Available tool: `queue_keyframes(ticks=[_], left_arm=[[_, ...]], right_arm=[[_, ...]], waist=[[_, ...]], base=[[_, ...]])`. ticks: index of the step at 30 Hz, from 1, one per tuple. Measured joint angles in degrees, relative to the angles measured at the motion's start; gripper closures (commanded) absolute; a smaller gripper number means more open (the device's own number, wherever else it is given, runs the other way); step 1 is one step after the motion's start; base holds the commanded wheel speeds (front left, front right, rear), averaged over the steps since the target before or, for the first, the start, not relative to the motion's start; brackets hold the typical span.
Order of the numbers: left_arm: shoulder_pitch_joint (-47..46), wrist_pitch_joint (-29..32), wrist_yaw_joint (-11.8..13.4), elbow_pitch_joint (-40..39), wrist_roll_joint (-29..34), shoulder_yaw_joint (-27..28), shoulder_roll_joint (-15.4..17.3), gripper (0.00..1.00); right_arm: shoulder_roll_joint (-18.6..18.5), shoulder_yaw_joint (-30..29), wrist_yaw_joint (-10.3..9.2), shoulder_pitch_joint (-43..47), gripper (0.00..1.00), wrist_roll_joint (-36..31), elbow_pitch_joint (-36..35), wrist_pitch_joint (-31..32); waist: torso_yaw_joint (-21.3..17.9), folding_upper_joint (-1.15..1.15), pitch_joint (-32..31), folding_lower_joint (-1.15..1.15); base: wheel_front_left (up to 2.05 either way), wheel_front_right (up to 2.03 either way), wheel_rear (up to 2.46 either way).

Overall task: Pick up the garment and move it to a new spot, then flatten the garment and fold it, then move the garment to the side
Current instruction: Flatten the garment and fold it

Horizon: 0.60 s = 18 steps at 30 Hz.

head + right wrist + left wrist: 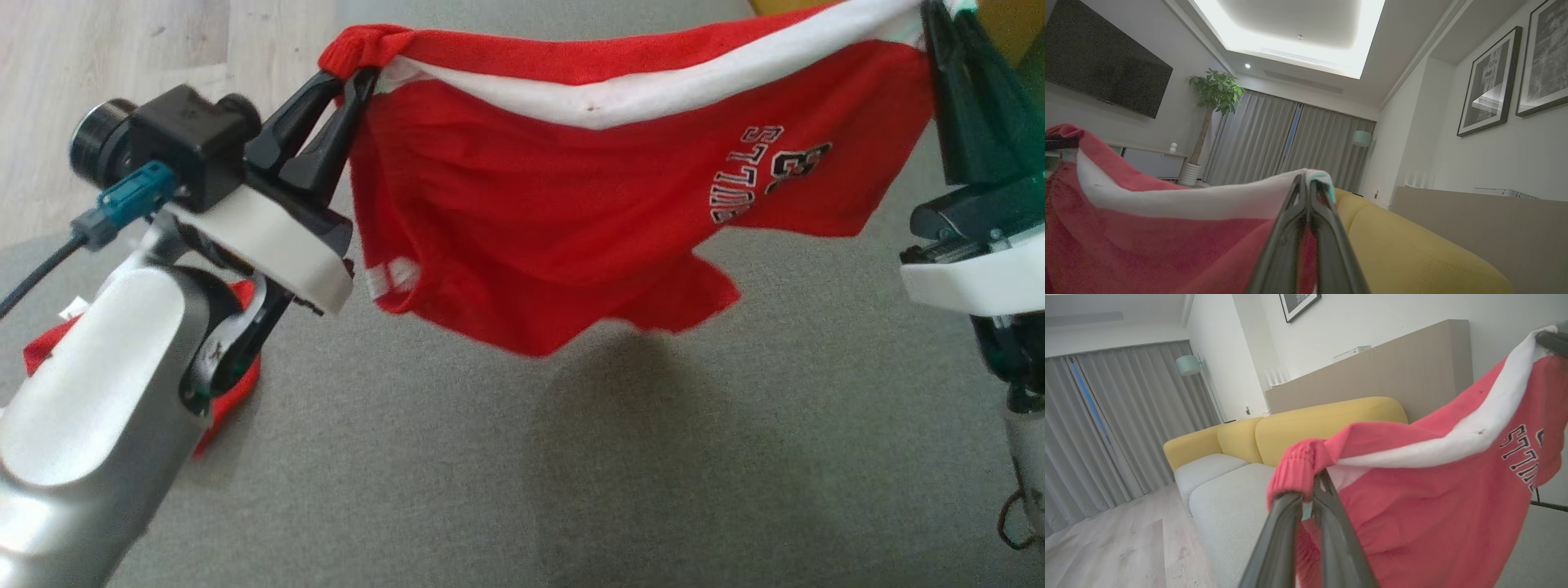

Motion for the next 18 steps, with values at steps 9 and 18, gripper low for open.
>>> queue_keyframes(ticks=[9,18], left_arm=[[-2.6,2.9,0.3,3.1,-1.3,0.5,0.1,1.00],[-26.2,1.9,-5.2,22.1,1.5,1.1,-3.3,1.00]], right_arm=[[0.8,1.3,0.00,-4.6,1.00,0.9,6.0,4.0],[1.6,7.7,0.00,-33.4,1.00,2.3,28.2,-0.1]], waist=[[-0.2,0.00,4.0,0.01],[-1.5,0.00,16.5,0.03]], base=[[0.00,0.00,0.00],[0.00,0.00,0.00]])
